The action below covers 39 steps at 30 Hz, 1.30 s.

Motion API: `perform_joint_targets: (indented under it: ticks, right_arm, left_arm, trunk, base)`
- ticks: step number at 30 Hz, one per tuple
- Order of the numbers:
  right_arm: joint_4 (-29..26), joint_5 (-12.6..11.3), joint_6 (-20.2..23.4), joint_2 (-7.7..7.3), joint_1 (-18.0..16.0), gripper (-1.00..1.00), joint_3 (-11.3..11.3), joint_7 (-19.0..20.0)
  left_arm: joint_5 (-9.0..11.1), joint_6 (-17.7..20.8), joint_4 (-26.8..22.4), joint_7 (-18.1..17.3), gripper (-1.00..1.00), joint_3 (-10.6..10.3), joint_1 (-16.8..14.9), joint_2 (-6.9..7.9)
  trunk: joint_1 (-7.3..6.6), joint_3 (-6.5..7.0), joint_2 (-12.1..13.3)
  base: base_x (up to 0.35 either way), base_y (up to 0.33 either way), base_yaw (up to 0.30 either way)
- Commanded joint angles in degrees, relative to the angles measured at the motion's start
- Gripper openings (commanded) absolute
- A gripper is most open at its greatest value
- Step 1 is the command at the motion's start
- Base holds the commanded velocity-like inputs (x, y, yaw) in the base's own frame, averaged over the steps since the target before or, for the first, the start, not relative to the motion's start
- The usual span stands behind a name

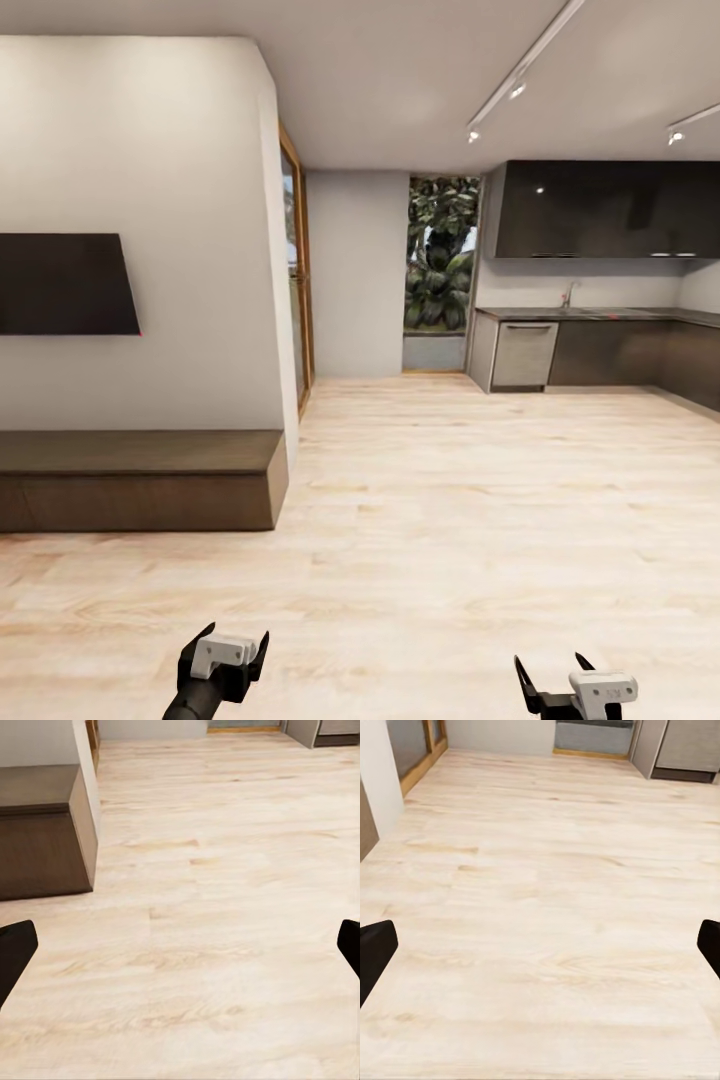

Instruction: Put the three can of soda from the living room inside the tash can in the kitchen.

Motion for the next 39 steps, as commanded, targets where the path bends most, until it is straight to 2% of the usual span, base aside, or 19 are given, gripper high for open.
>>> perform_joint_targets:
  ticks: [1, 12, 29, 39]
  right_arm:
    - [0.0, 0.0, 0.0, 0.00, 0.0, 1.00, -0.1, 0.0]
    - [0.0, 0.0, -0.1, 0.00, 0.0, 1.00, 0.1, 0.0]
    - [0.0, 0.0, 0.0, 0.08, 0.0, 1.00, 0.3, -0.5]
    - [0.0, -0.1, -0.1, 0.09, 0.0, 1.00, 0.2, -0.7]
  left_arm:
    - [0.0, 0.0, 0.0, 0.0, 1.00, 0.0, 0.0, 0.00]
    - [0.0, 0.0, 0.0, 0.0, 1.00, 0.0, 0.0, 0.00]
    - [0.1, 0.0, 0.7, 0.0, 1.00, 0.0, 0.0, 0.00]
    - [0.1, 0.0, 0.8, 0.0, 1.00, 0.0, 0.0, 0.00]
  trunk:
    - [0.00, 0.00, 0.0]
    - [0.00, 0.04, 0.0]
    - [0.00, 0.18, 0.0]
    - [0.00, 0.18, 0.0]
  base:
    - [0.323, 0.000, 0.000]
    - [0.323, 0.000, -0.003]
    - [0.323, 0.000, -0.080]
    - [0.323, 0.000, -0.236]
